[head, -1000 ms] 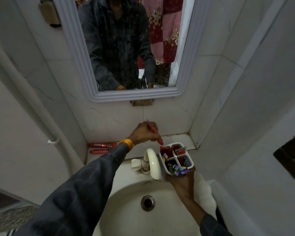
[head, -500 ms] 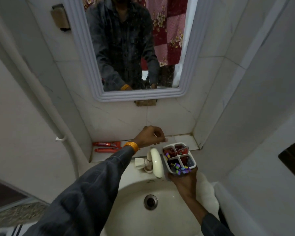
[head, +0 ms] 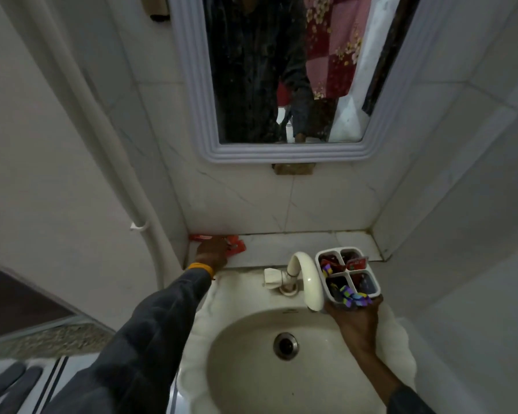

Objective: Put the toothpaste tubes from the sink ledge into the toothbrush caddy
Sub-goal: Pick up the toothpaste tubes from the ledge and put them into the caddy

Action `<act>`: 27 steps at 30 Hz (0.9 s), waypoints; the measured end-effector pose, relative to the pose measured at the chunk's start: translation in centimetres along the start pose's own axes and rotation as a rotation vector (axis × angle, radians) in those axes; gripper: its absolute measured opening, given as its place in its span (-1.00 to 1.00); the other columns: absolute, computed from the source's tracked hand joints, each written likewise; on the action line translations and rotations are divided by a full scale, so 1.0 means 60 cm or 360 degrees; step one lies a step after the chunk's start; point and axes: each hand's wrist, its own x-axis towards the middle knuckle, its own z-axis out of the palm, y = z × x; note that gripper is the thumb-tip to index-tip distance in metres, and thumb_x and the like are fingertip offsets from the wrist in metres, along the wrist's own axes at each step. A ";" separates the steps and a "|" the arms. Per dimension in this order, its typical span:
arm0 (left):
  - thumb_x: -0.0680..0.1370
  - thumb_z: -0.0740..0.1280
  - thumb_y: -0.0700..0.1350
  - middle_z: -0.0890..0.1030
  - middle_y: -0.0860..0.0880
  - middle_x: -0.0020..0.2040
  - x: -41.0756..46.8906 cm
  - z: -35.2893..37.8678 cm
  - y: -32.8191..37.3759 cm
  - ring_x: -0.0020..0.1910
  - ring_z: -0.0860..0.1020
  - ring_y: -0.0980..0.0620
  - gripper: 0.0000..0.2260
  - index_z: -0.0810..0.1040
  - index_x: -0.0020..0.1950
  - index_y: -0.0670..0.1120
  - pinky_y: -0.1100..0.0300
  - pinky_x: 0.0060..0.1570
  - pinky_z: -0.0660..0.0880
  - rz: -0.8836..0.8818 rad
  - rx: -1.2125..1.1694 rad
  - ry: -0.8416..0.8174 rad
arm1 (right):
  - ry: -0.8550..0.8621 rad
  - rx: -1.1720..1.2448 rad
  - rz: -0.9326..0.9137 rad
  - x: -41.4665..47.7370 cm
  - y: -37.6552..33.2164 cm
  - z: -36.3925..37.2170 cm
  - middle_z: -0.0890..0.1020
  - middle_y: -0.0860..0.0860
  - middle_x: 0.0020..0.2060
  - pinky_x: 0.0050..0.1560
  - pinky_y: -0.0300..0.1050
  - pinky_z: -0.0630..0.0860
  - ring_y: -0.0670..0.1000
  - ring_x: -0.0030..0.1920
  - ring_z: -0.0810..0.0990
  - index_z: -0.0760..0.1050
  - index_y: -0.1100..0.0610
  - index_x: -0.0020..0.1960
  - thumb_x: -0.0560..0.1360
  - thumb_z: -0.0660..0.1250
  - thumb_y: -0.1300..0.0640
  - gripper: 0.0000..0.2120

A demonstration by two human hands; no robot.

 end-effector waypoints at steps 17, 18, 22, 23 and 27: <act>0.32 0.60 -0.05 0.72 -0.08 -0.18 -0.146 -0.136 0.434 -0.21 0.69 0.00 -0.72 0.65 -0.13 -0.18 0.15 -0.22 0.62 0.1042 -0.0541 -0.0132 | -0.0061 -0.0071 0.0180 -0.010 -0.021 -0.005 0.63 0.00 0.09 0.17 -0.13 0.67 -0.08 0.08 0.70 0.38 0.21 0.44 0.26 0.72 0.35 -0.15; 0.30 0.60 -0.01 0.72 -0.08 -0.21 -0.146 -0.116 0.448 -0.23 0.68 0.00 -0.71 0.65 -0.17 -0.17 0.14 -0.24 0.59 0.1057 -0.0425 -0.0123 | -0.0058 -0.0069 0.0139 -0.007 -0.019 -0.005 0.63 0.00 0.11 0.14 -0.26 0.64 -0.10 0.12 0.70 0.39 0.21 0.44 0.25 0.72 0.37 -0.14; 0.27 0.59 0.02 0.69 -0.11 -0.19 -0.142 -0.057 0.464 -0.27 0.59 -0.02 -0.71 0.62 -0.19 -0.13 0.12 -0.19 0.55 0.1071 -0.0137 -0.0162 | -0.0085 -0.0080 0.0108 0.007 0.008 -0.001 0.66 0.08 0.25 0.16 -0.59 0.45 -0.24 0.23 0.63 0.45 0.27 0.43 0.11 0.77 0.10 -0.03; 0.28 0.59 0.01 0.68 -0.12 -0.18 -0.142 -0.052 0.464 -0.26 0.55 -0.02 -0.71 0.62 -0.18 -0.13 0.12 -0.17 0.52 0.1095 -0.0088 -0.0156 | -0.0077 -0.0072 0.0142 0.010 0.015 0.000 0.66 0.10 0.27 0.19 -0.58 0.45 -0.15 0.25 0.63 0.45 0.26 0.44 0.09 0.74 -0.03 0.02; 0.34 0.55 -0.03 0.70 -0.11 -0.16 -0.143 -0.043 0.460 -0.19 0.59 -0.06 -0.78 0.67 -0.13 -0.12 0.18 -0.18 0.47 0.1190 0.0025 -0.0177 | 0.0000 -0.0068 0.0187 0.018 0.080 0.007 0.55 -0.01 0.40 0.25 -0.65 0.32 -0.03 0.40 0.53 0.35 0.15 0.56 0.07 0.58 -0.55 0.27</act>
